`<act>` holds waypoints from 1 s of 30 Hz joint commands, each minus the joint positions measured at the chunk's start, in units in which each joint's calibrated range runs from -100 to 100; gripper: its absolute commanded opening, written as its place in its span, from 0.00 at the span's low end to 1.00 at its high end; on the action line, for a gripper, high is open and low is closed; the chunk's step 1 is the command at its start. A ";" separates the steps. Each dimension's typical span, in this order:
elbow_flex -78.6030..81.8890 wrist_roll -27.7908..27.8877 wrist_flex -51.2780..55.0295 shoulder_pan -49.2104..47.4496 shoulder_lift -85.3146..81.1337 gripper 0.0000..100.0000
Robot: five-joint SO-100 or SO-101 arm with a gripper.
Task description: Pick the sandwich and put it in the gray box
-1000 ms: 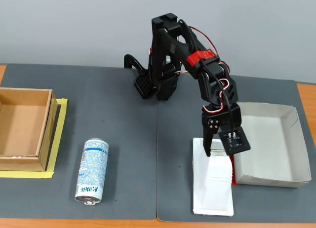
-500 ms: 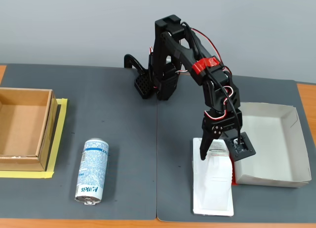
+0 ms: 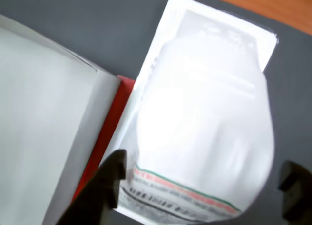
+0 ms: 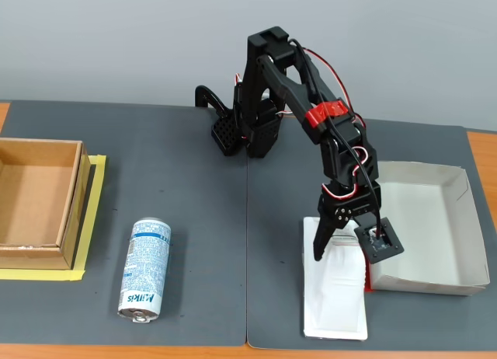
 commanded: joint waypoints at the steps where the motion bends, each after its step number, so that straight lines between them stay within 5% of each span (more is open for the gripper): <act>1: -2.39 0.18 -1.35 0.01 0.14 0.34; 17: -2.39 -0.18 -1.35 0.68 4.97 0.33; 26: -2.39 0.13 -1.35 1.73 4.12 0.05; 30: -2.39 0.18 -1.26 2.55 3.96 0.02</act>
